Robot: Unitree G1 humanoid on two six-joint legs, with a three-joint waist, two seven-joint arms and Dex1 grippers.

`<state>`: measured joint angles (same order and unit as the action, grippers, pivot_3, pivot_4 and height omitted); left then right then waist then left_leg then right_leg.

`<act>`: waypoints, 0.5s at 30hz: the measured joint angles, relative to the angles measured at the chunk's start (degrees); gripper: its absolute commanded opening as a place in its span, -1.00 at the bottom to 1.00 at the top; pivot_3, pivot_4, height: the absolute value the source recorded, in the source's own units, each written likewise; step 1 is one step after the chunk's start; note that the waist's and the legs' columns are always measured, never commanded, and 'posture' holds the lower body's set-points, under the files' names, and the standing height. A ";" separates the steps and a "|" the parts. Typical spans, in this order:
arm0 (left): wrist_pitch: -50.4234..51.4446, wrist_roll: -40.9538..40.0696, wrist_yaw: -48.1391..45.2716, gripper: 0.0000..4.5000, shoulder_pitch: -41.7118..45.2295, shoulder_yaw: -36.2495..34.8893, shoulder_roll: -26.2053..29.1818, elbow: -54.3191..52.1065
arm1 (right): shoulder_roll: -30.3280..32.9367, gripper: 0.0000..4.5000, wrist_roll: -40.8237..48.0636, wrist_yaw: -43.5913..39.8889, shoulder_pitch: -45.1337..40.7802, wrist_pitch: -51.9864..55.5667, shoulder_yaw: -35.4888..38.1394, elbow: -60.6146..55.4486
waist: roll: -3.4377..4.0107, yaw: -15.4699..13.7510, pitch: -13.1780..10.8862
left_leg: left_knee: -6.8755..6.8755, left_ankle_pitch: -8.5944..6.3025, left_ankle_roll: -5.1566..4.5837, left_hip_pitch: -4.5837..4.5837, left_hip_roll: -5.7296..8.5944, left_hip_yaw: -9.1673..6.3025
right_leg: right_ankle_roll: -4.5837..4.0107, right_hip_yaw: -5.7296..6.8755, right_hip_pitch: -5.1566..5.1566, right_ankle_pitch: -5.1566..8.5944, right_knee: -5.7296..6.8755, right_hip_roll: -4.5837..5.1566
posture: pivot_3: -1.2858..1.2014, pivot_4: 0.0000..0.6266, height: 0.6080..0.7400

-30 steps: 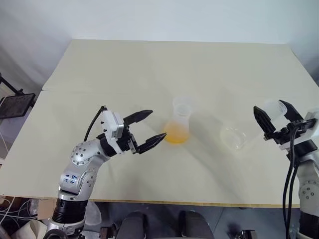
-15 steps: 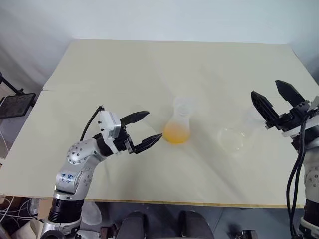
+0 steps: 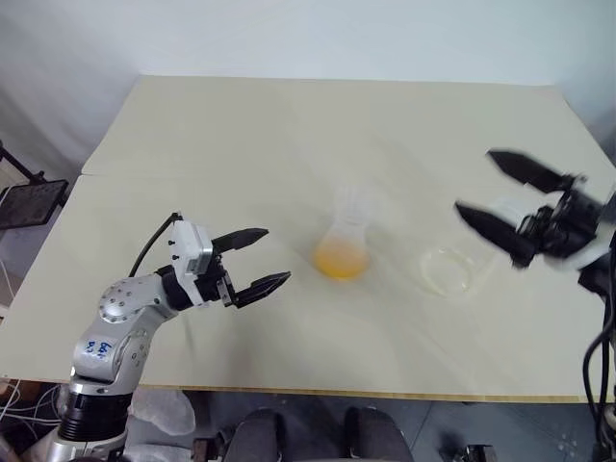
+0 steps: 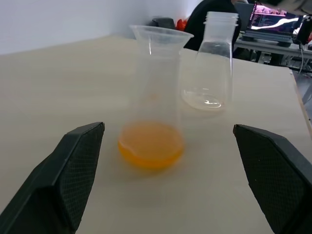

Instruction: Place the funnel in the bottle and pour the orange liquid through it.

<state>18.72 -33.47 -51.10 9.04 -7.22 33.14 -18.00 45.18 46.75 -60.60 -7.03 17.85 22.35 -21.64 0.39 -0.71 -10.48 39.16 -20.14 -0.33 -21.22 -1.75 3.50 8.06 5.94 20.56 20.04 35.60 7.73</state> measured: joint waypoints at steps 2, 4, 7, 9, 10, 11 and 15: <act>-0.02 -0.06 -1.28 1.00 -2.18 -1.09 1.61 -0.16 | -0.01 0.99 -2.80 -4.45 4.78 -2.54 -1.63 0.52 | -0.03 -0.28 -0.02 | 0.00 -0.01 -0.02 0.00 0.03 0.08 | 0.01 -0.04 0.00 0.00 -0.05 0.04 | 0.03 -0.52 1.00; -0.19 -0.06 -2.29 1.00 -4.12 -1.90 2.67 -0.24 | -0.05 0.99 -5.31 -7.76 7.49 -5.72 -1.82 2.77 | -0.03 -0.50 -0.02 | 0.03 -0.01 -0.03 0.02 0.04 0.16 | 0.01 -0.07 -0.02 -0.01 -0.10 0.04 | 0.03 -0.52 1.00; -2.33 0.76 -3.72 1.00 -7.29 -2.38 3.85 -0.47 | -0.21 0.99 -7.74 -10.48 8.96 -9.81 -1.74 6.09 | -0.03 -0.55 -0.02 | 0.03 -0.01 -0.02 0.08 0.02 0.17 | 0.01 -0.07 -0.05 -0.01 -0.11 0.00 | 0.03 -0.52 1.00; -4.08 2.10 -4.15 1.00 -10.97 -3.24 4.59 -1.14 | -0.62 0.99 -9.94 -12.80 10.02 -14.50 -1.41 10.37 | -0.04 -0.50 -0.02 | 0.02 -0.01 -0.02 0.09 0.03 0.17 | 0.01 -0.07 -0.05 -0.01 -0.11 -0.03 | 0.03 -0.52 1.00; -4.96 2.40 -4.31 1.00 -12.35 -3.51 4.58 -1.21 | -0.64 0.99 -10.97 -13.83 10.58 -16.25 -1.37 12.65 | -0.03 -0.52 -0.02 | 0.02 -0.02 -0.01 0.07 0.03 0.18 | 0.01 -0.07 -0.04 -0.01 -0.11 -0.02 | 0.03 -0.52 1.00; -5.77 2.61 -4.45 1.00 -13.25 -3.61 4.52 -1.23 | -0.65 0.99 -11.91 -14.75 10.88 -17.74 -1.38 14.71 | -0.03 -0.52 -0.02 | 0.02 -0.01 -0.01 0.07 0.02 0.19 | 0.01 -0.07 -0.03 -0.01 -0.11 -0.02 | 0.03 -0.52 1.00; -9.08 5.12 -2.17 1.00 -15.61 -4.69 3.31 -1.63 | -0.63 0.99 -13.69 -18.22 10.97 -23.09 -1.18 21.28 | -0.03 -0.57 -0.02 | 0.03 -0.01 0.00 0.13 0.02 0.20 | 0.01 -0.08 -0.08 -0.01 -0.12 -0.02 | 0.03 -0.52 1.00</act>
<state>9.64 -28.35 -53.27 -6.57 -11.91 36.46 -19.63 44.55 33.05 -78.82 3.94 -5.24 21.17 -0.36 0.36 -1.28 -10.50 39.19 -20.15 -0.33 -21.10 -1.73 3.70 8.06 5.86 20.48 20.03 35.48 7.71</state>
